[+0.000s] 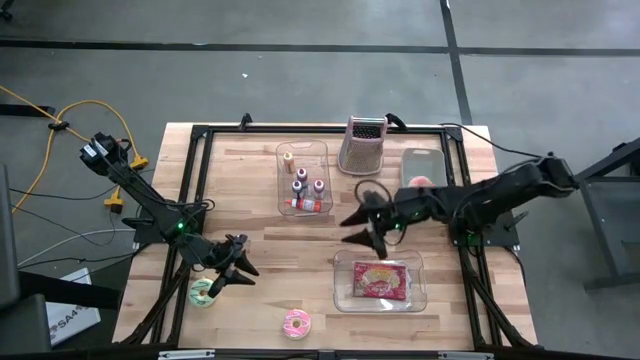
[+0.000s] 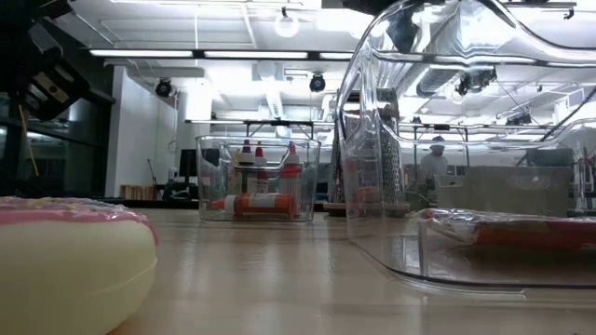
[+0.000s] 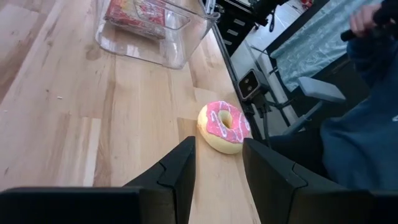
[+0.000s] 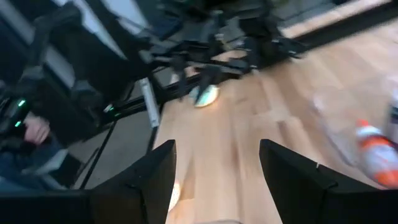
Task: Pick & Place Food Item
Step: Put the pink donut into the gray bin
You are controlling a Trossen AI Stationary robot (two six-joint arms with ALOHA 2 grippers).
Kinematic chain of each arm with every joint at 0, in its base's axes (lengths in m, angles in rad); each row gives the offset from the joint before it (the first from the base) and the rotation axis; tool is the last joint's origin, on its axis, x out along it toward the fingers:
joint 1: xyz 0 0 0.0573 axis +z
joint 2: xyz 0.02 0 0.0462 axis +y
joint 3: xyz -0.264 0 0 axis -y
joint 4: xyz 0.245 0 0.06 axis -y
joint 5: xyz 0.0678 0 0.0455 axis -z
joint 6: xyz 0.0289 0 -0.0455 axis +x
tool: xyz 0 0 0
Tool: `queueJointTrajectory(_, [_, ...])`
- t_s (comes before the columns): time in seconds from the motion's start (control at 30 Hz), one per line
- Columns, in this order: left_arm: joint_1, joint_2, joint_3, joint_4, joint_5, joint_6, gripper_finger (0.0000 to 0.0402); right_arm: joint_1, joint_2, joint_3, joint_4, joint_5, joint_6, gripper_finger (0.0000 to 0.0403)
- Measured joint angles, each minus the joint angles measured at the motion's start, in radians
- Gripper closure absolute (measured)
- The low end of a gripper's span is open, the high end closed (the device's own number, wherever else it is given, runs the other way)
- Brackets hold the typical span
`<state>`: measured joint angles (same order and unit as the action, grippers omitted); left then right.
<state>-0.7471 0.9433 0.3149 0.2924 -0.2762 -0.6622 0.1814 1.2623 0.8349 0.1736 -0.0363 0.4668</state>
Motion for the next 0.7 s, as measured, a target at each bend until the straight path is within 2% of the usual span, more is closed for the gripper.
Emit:
queueJointTrajectory(0.07, [0.000,0.003,0.000,-0.002,-0.011,0.005,0.0273,0.022,0.032,0.000,0.045,-0.004,-0.036,0.0183])
queueJointTrajectory(0.3, [0.000,0.003,0.005,0.026,-0.018,0.004,0.0273,0.096,0.073,0.000,0.043,-0.005,-0.128,0.0183])
queueJointTrajectory(0.47, [0.017,0.006,0.034,0.030,-0.044,0.019,0.0273,0.149,0.073,0.000,0.048,0.087,-0.280,0.0183])
queueJointTrajectory(0.57, [0.029,0.041,0.060,0.029,-0.044,0.059,0.0273,0.173,0.073,0.000,0.048,0.144,-0.348,0.0183])
queueJointTrajectory(0.7, [0.030,0.144,0.135,0.022,-0.042,0.109,0.0273,0.182,0.072,0.000,0.043,0.166,-0.365,0.0183])
